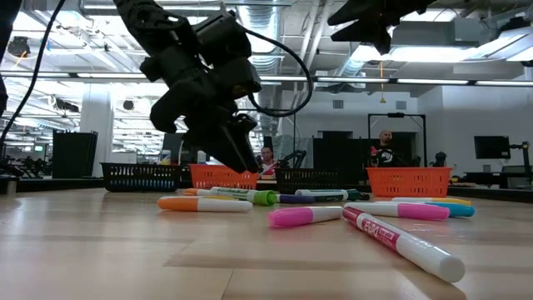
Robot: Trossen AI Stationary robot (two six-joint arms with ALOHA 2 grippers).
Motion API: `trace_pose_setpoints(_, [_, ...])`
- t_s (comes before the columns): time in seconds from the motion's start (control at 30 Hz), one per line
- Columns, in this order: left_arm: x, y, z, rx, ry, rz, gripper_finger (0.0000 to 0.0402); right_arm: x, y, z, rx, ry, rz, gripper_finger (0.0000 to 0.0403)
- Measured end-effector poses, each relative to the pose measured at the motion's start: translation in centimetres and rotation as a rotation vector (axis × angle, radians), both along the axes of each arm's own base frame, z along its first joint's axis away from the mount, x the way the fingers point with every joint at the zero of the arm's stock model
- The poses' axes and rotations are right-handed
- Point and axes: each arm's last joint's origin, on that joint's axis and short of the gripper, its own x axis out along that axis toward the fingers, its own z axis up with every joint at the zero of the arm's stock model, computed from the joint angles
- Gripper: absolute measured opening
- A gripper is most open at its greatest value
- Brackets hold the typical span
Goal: Pick & Place Markers
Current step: Put the light green marker pen into the left orange bin
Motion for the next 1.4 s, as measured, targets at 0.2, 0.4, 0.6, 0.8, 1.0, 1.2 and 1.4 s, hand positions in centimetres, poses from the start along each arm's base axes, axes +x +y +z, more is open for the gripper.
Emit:
trace_pose_setpoints(0.2, [-0.2, -0.2, -0.1, 0.001, 0.019, -0.008, 0.0200, 0.0, -0.1, 0.0, -0.037, 0.009, -0.025, 0.0156])
trace_pose_setpoints(0.4, [-0.2, -0.2, -0.1, 0.001, 0.021, -0.007, 0.0200, 0.0, -0.1, -2.1, 0.004, 0.004, -0.041, 0.0156])
trace_pose_setpoints(0.6, [-0.2, 0.2, -0.1, 0.001, 0.022, 0.005, 0.0200, 0.0, -0.1, -4.3, 0.040, -0.063, -0.054, 0.0156])
trace_pose_setpoints(0.8, [-0.2, 1.0, -0.1, -0.029, 0.022, 0.008, 0.0200, -0.1, -0.1, -4.4, 0.033, -0.060, -0.052, 0.0156])
trace_pose_setpoints(1.0, [0.0, 1.4, -1.6, -0.031, 0.067, 0.013, 0.0200, -0.1, -0.1, -4.4, 0.029, -0.060, -0.051, 0.0156])
trace_pose_setpoints(1.2, [0.4, 1.4, -3.4, -0.023, 0.119, 0.014, 0.0200, 0.0, -0.1, -4.2, 0.023, -0.077, -0.048, 0.0156])
trace_pose_setpoints(1.4, [0.5, 1.5, -3.4, -0.021, 0.118, 0.019, 0.0185, 0.0, -0.1, -4.2, 0.023, -0.081, -0.047, 0.0156])
